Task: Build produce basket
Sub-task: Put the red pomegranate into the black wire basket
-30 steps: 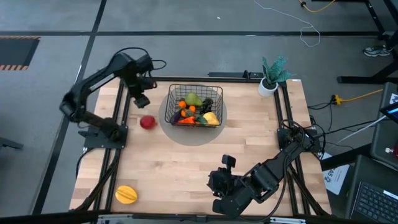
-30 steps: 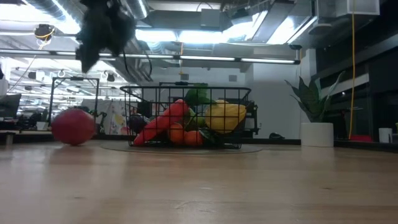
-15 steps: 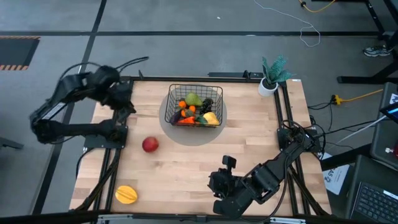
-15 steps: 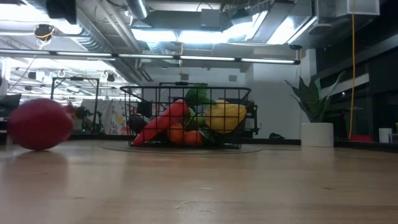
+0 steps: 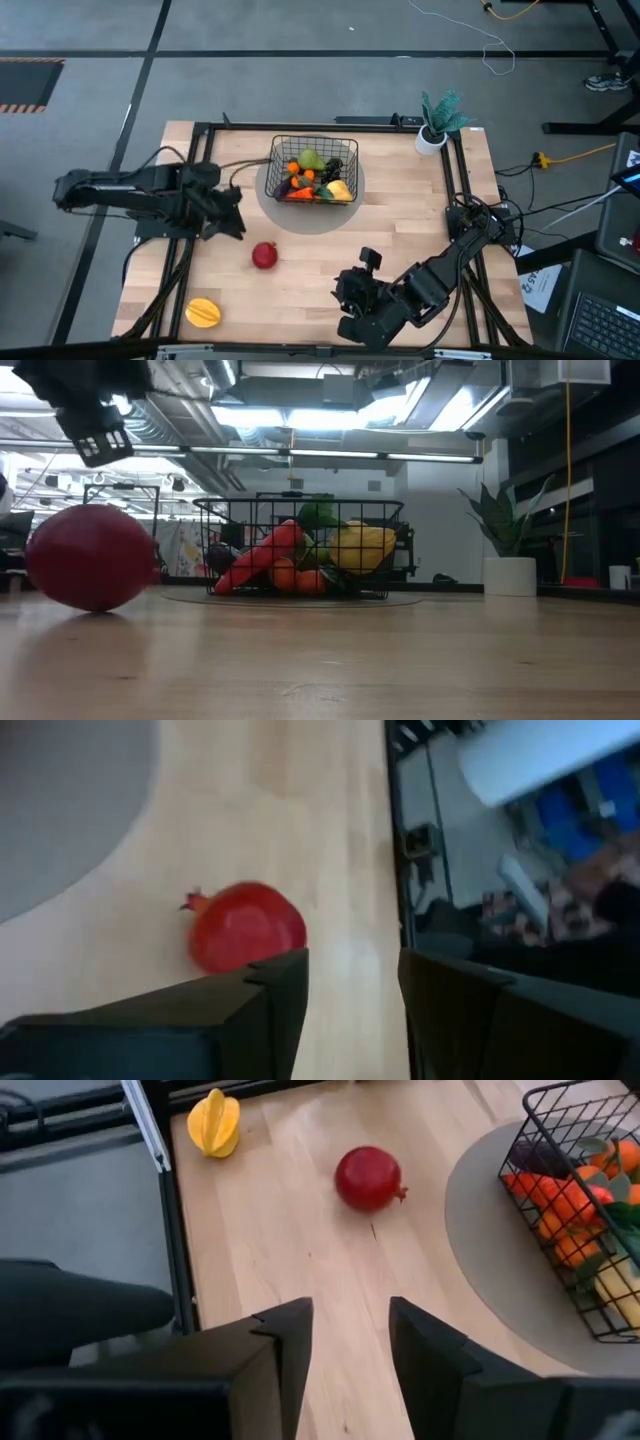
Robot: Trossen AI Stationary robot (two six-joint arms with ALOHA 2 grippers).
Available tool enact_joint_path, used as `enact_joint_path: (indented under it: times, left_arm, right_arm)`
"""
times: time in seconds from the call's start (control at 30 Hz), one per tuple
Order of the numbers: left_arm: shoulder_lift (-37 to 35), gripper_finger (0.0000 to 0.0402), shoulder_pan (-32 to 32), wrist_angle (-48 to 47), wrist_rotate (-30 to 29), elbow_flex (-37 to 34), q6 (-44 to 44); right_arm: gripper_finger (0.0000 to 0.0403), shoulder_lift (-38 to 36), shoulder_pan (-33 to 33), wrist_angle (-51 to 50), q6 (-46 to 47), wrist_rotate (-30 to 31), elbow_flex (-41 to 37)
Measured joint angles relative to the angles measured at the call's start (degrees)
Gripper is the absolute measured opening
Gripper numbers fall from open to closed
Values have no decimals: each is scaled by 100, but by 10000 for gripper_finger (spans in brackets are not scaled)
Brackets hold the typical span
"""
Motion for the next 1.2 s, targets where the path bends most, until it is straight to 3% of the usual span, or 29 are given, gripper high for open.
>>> enact_joint_path:
  times: [0.1, 0.23, 0.33, 0.63, 0.9, 1.03, 1.2]
  left_arm:
    - [153, 139, -767, 510, -645, -72, 192]
    - [708, 134, -1908, 1073, -2577, -95, 1206]
    - [1287, 134, -2577, 1629, -3499, -95, 1811]
    - [3456, 133, -3516, 3975, -3485, 13, 2466]
    - [4713, 133, -4340, 4063, -3881, 616, 2535]
    - [5228, 133, -4366, 4045, -4395, 742, 2502]
    - [5340, 133, -4353, 4066, -4982, 819, 2507]
  right_arm:
    - [124, 0, -4, 12, 158, 6, 0]
    - [124, 2, -4, 30, 228, 90, 0]
    - [124, 2, -20, 32, 227, 93, 0]
    - [124, 2, -189, 138, 244, 250, 0]
    - [124, 2, -323, 358, 249, 222, 0]
    - [124, 2, -318, 559, 248, 209, 0]
    - [124, 2, -315, 872, 248, 199, 0]
